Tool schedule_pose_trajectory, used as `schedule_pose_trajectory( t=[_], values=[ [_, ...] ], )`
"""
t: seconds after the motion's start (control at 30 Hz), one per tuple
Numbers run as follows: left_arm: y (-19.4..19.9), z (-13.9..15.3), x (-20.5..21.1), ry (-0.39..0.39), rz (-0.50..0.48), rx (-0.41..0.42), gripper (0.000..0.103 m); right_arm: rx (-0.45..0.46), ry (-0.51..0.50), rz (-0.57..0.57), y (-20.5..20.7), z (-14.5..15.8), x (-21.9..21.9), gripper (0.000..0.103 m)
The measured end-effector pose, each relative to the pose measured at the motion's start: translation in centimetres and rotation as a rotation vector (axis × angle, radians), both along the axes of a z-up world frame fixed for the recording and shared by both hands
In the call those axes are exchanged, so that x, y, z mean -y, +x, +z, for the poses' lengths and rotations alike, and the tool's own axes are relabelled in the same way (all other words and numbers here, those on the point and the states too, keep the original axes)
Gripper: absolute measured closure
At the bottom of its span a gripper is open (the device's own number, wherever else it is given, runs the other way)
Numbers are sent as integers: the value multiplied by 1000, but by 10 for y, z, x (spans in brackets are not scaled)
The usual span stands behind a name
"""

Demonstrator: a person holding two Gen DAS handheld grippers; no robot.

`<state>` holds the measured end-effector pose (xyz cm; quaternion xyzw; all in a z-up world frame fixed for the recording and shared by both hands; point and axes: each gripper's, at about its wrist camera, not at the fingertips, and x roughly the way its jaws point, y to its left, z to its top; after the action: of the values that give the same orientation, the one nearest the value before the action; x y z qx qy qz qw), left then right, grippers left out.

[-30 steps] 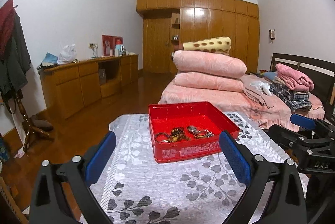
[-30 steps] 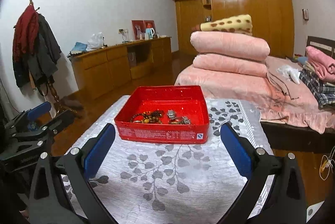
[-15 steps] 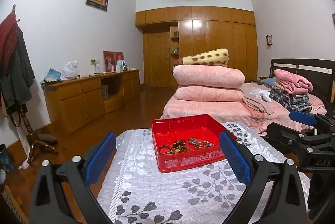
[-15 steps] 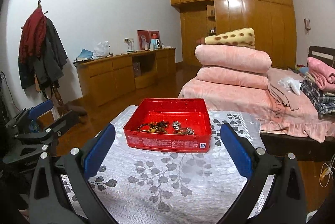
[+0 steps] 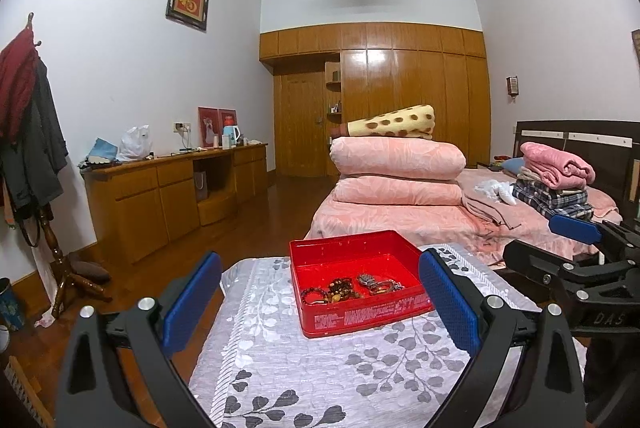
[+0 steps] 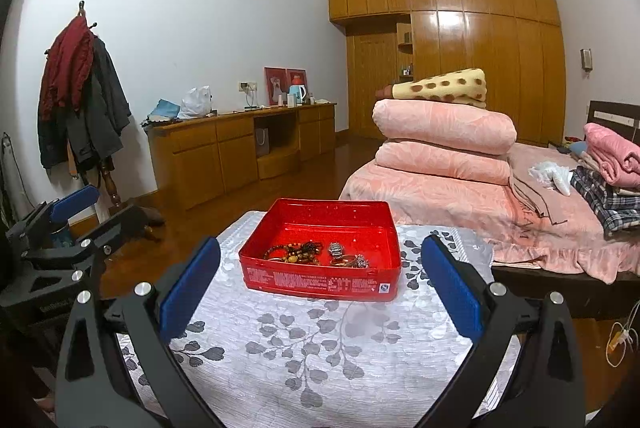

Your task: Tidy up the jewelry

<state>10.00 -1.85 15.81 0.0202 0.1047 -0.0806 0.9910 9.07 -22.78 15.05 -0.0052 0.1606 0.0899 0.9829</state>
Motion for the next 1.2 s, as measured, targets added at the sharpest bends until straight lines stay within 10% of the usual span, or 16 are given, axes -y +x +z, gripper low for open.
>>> schedule_pose_trajectory(
  t=[1.2],
  values=[
    [-6,2,1,-1,-7,8,6,12,0,-1,-4,3,1,6]
  ],
)
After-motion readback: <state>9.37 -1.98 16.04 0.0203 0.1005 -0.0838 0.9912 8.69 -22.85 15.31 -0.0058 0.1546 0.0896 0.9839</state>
